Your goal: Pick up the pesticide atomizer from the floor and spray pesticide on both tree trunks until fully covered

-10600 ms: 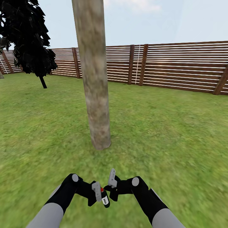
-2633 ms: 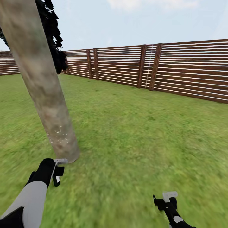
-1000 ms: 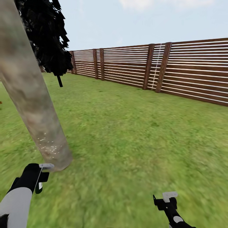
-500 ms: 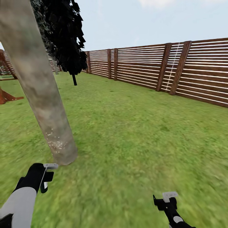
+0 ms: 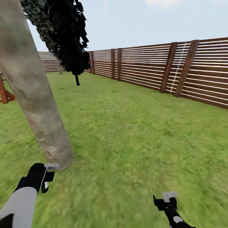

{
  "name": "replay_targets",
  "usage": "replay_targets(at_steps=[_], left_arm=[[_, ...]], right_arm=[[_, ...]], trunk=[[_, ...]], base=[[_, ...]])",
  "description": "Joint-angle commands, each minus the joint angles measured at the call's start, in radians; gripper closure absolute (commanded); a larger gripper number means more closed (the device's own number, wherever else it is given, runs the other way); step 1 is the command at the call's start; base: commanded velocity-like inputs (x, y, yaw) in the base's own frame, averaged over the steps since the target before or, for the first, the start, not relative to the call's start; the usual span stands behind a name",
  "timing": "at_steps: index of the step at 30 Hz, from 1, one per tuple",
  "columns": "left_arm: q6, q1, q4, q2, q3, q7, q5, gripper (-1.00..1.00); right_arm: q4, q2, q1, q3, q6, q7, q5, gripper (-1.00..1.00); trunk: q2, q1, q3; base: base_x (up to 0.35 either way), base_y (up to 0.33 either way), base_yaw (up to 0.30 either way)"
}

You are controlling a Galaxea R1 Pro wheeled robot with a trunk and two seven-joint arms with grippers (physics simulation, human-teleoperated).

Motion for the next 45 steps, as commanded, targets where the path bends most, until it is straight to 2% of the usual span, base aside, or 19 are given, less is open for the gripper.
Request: replay_targets(at_steps=[1, 10, 16, 24, 36, 41, 43, 45], left_arm=[[0.002, -0.001, -0.001, 0.000, 0.004, -0.009, -0.010, 1.00], [0.003, -0.001, -0.001, -0.001, 0.004, -0.009, -0.010, 1.00], [0.004, -0.001, -0.007, -0.016, 0.003, -0.009, -0.011, 1.00], [0.004, -0.001, -0.009, -0.015, 0.004, -0.009, -0.011, 1.00], [0.003, -0.010, -0.009, -0.018, 0.004, -0.010, -0.010, 1.00], [0.004, -0.021, -0.009, -0.020, 0.004, -0.011, -0.010, 1.00], [0.006, -0.052, -0.009, -0.044, 0.003, -0.011, -0.011, 1.00], [0.010, -0.081, -0.010, -0.081, 0.002, -0.011, -0.011, 1.00]], right_arm=[[0.001, 0.000, -0.001, -0.005, -0.004, -0.004, 0.011, -1.00], [0.001, 0.000, -0.001, -0.006, -0.004, -0.004, 0.010, -1.00], [0.001, 0.000, -0.001, -0.006, -0.005, -0.005, 0.011, -1.00], [0.001, 0.000, -0.001, -0.006, -0.005, -0.004, 0.011, -1.00], [0.001, 0.000, -0.001, -0.006, -0.005, -0.005, 0.011, -1.00], [0.001, 0.000, -0.001, -0.005, -0.005, -0.005, 0.011, -1.00], [0.001, 0.000, -0.001, -0.005, -0.005, -0.005, 0.011, -1.00], [0.001, 0.000, -0.001, -0.005, -0.005, -0.005, 0.011, -1.00]], trunk=[[0.000, 0.000, -0.001], [0.000, 0.000, -0.001], [0.000, 0.000, -0.001], [0.000, 0.000, -0.001], [0.000, 0.000, -0.001], [0.000, 0.000, -0.001], [0.000, 0.000, -0.001], [0.000, 0.000, -0.001]], base=[[0.196, -0.215, 0.259], [0.162, -0.235, 0.257], [0.017, -0.271, 0.020], [0.000, -0.273, 0.025], [0.118, -0.255, 0.269], [0.070, -0.058, 0.276], [0.006, -0.005, 0.276], [0.001, -0.001, 0.276]])
